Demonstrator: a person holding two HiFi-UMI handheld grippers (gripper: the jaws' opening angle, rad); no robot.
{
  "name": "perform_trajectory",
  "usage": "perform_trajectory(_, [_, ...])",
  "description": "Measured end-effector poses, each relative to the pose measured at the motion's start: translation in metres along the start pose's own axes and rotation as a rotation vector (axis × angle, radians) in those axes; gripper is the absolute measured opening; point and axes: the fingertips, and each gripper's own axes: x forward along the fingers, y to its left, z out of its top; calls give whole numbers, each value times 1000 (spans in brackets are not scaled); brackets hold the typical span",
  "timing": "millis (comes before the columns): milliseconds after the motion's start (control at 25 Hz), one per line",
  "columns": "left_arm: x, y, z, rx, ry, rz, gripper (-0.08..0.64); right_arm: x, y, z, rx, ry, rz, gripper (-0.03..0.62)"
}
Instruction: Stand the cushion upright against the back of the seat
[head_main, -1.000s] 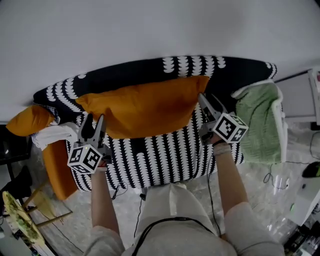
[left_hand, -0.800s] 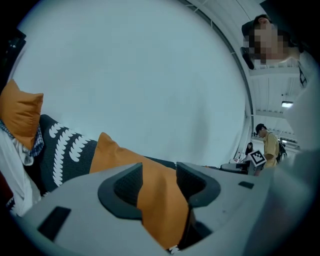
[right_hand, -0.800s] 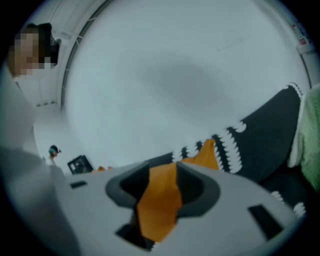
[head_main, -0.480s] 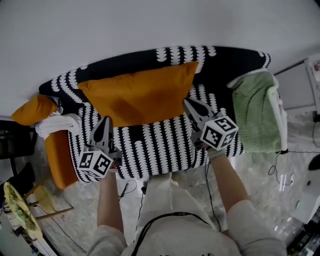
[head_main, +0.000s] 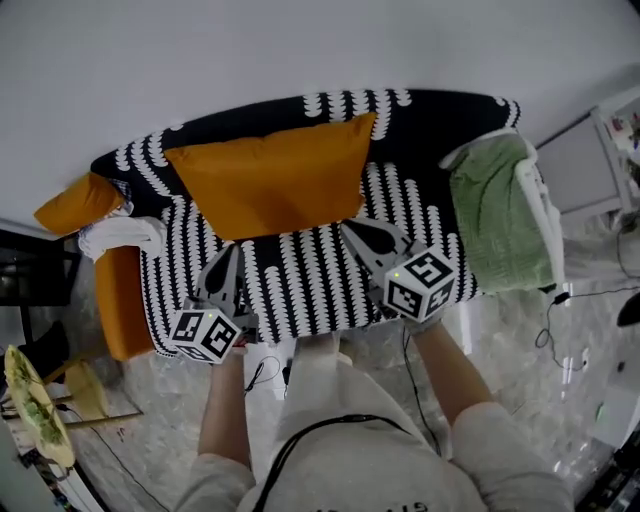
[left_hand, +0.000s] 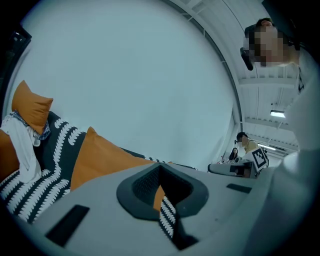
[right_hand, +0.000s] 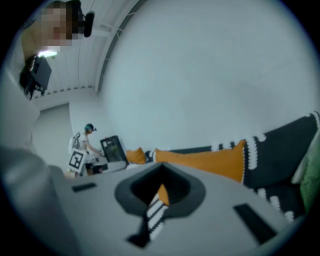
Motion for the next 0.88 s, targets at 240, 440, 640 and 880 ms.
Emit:
perform_trajectory(240, [-23, -28, 3, -20, -27, -3, 25, -26, 30, 14, -20, -33, 35, 17])
perform_trajectory(440, [-36, -53, -1, -65, -26, -25, 25, -45, 57, 14, -34, -41, 54, 17])
perform_trajectory(640, [-49, -83, 7, -47, -28, -63, 25, -59, 83, 22, -43, -52, 76, 17])
perform_trajectory(880, [-61, -105, 17, -66, -33, -93, 25, -76, 101, 33, -50, -61, 79, 17])
